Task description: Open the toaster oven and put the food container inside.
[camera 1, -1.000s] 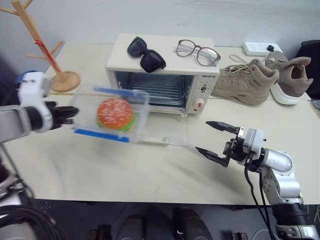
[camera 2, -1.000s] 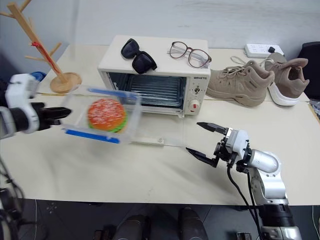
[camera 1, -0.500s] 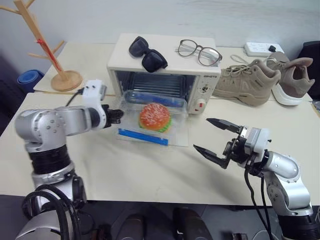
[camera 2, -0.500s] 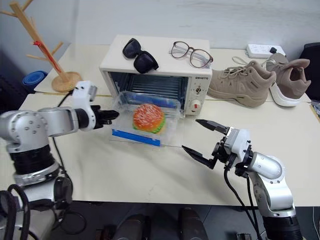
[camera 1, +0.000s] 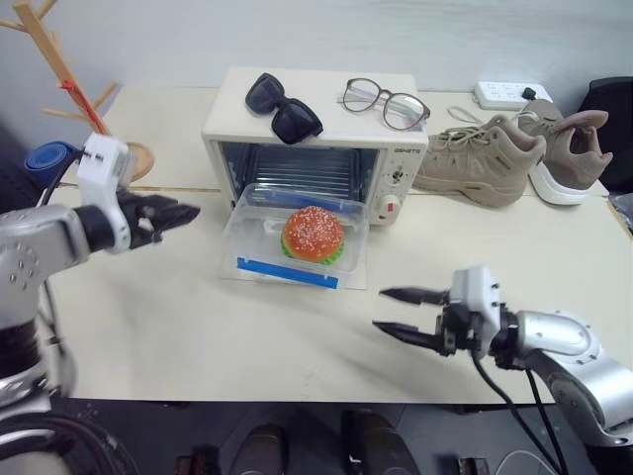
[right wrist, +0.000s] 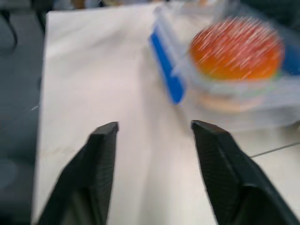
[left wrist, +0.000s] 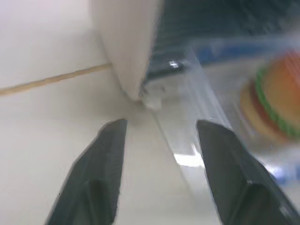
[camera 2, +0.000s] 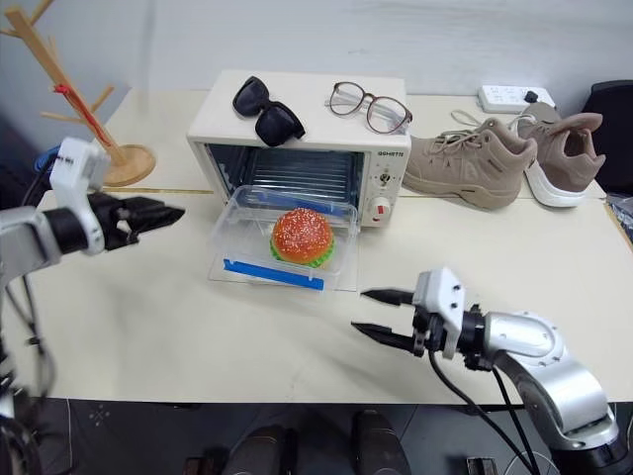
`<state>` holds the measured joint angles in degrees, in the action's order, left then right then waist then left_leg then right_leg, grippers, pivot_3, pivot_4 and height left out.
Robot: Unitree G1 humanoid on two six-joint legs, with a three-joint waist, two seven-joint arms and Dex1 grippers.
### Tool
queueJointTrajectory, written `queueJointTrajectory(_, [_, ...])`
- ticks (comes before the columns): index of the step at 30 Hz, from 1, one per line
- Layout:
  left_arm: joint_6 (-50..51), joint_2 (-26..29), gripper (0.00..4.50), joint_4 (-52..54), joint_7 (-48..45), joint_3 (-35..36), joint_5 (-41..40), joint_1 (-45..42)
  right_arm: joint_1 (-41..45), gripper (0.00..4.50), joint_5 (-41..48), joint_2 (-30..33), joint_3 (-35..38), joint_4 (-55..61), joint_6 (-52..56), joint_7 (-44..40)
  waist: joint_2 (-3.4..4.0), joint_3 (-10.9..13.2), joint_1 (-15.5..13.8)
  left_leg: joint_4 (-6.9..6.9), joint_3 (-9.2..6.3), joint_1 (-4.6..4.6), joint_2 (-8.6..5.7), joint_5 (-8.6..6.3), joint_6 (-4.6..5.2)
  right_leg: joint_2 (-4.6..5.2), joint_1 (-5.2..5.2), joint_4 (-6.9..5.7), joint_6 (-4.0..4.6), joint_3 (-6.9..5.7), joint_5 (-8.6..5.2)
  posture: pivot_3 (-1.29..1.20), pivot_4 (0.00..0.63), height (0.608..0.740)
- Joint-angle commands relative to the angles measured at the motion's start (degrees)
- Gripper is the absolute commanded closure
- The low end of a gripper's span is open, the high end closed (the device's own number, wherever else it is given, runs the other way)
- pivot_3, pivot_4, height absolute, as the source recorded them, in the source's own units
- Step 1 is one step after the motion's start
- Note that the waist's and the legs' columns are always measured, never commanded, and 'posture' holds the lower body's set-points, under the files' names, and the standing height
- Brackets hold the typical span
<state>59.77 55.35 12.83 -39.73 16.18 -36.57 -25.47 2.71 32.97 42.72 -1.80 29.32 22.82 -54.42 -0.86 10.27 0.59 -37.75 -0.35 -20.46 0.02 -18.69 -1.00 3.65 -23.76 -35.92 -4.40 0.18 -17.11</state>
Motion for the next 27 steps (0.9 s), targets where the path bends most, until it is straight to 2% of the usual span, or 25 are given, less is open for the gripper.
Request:
queueJointTrajectory(1, [-15.40,0.98,3.21,2.92,-13.24,-3.33,2.74,8.13,2.96,3.39,-1.75,-0.96,-3.63,0.46,0.80,-0.38,0.03,0.01,-0.36,0.01,-0.01,0.02,0.00,-0.02,0.05,0.07,0.03,0.02,0.01,0.00,0.00,0.00,0.150,0.740])
queueJointTrajectory(4, [-19.85,-2.95,4.08,5.01,-13.94,-5.70,2.87,12.25,6.75,4.38,-4.71,-3.11,-6.02,-3.53,0.00,0.62,0.02,0.02,-0.72,0.05,-0.08,0.01,-0.04,-0.27,0.50,0.24,0.05,0.05,0.04,-0.06,-0.02,0.00,0.150,0.740])
queueJointTrajectory(5, [-21.28,-4.92,4.45,5.65,-13.36,-6.75,3.21,12.75,8.35,4.50,-6.34,-4.04,-6.54,-5.57,-0.80,1.38,0.02,0.02,-0.76,0.03,-0.15,-0.07,-0.06,-0.30,0.57,0.27,0.04,0.06,0.03,-0.13,-0.02,0.00,0.150,0.740])
queueJointTrajectory(8, [-22.34,-10.92,4.48,5.02,-8.54,-8.95,4.80,11.47,12.18,4.50,-10.14,-6.40,-7.20,-11.29,-3.45,2.47,0.02,0.02,-0.72,0.02,-0.18,-0.14,-0.18,-0.29,0.69,0.40,0.02,0.08,-0.02,-0.16,0.01,0.00,0.150,0.740])
queueJointTrajectory(10, [-21.21,-18.02,4.48,2.58,-1.78,-8.49,4.05,8.57,15.23,4.50,-13.15,-8.43,-7.44,-16.39,-6.84,3.33,0.03,0.01,-0.68,0.00,-0.18,-0.15,-0.22,-0.29,0.72,0.41,0.02,0.06,-0.06,-0.17,0.04,0.00,0.150,0.740])
queueJointTrajectory(13, [-21.48,-23.12,4.48,0.45,2.45,-8.26,5.03,6.17,17.80,4.50,-15.92,-10.96,-7.31,-21.53,-10.52,4.00,0.02,0.02,-0.54,-0.18,-0.20,-0.28,-0.26,-0.27,0.74,0.35,-0.02,0.00,-0.19,-0.24,0.10,0.00,0.150,0.740])
queueJointTrajectory(18, [-23.82,-27.54,4.48,-5.12,7.93,-7.94,7.82,2.58,23.69,4.50,-20.52,-16.54,-7.68,-31.50,-16.07,7.30,0.02,0.02,-0.20,-0.23,-0.05,-0.30,-0.19,-0.11,0.46,0.12,-0.13,-0.07,-0.20,-0.13,0.11,0.00,0.150,0.740])
queueJointTrajectory(27, [-31.01,-33.30,4.48,-12.56,12.25,-8.09,11.70,-2.20,35.95,4.50,-27.84,-25.14,-5.37,-49.43,-23.98,19.28,0.02,0.01,-0.23,-0.29,0.02,-0.39,-0.15,-0.03,0.32,0.05,-0.23,-0.11,-0.24,-0.05,0.14,0.00,0.150,0.740])
